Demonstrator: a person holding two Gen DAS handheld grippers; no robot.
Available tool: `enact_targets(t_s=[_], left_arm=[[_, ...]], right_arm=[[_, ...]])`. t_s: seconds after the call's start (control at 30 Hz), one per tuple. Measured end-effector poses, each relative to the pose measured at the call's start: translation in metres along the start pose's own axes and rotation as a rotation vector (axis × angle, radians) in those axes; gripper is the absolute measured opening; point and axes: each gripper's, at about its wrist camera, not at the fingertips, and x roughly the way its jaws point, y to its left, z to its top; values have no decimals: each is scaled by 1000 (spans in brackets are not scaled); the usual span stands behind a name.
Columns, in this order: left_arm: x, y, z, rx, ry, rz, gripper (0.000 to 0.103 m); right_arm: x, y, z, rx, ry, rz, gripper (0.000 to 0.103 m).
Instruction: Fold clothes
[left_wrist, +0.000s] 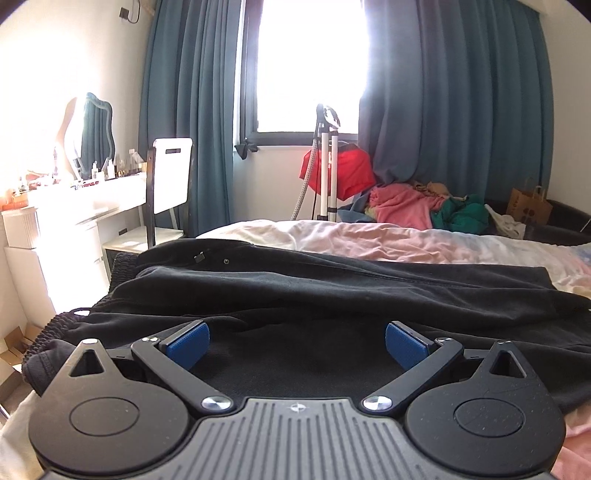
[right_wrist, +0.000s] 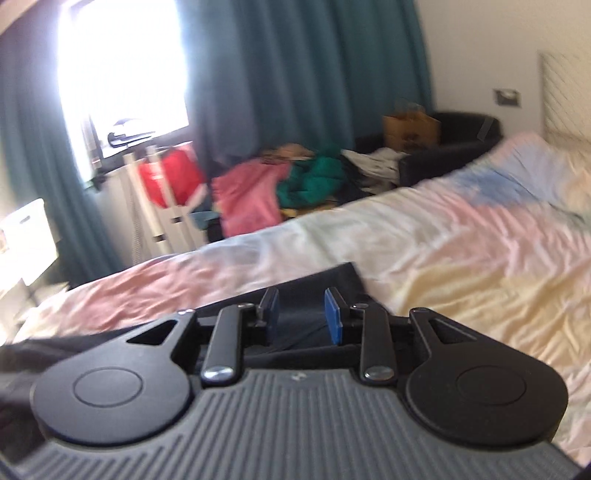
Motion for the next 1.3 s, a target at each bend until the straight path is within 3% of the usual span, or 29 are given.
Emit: enact_targets(t_s=[0.23,0.43,0.6,0.63,0.77,1.07,1.23,1.3], left_arm=[[-44,-3,6,18,-51,-15,103],[-61,-5,1,40,-62,-15,103],[-59,-8,-3,41,-53,-37,103],[-58,-9,-3,44,-51,-39,103],[-55,-11,-5,48,-46,-46,103],[-39,-5,-13,49,-11,-27,103],[-34,10,-12,26,-13,20,103],[-30,20,-12,-17,7,35,103]], right_arm=[[-87,78,-30,-123,0,165,30],[-117,110,-73,-197,-32,230,29],[-125,114,-100,-227,-35,238,29],[-125,114,-101,-225,-34,244,31],[-124,113,-106,-216,-31,269,61],[-121,110,-109,-201,-26,272,62],[-119,108,-109,-196,-19,262,82],[-119,107,-109,-193,-16,258,82]])
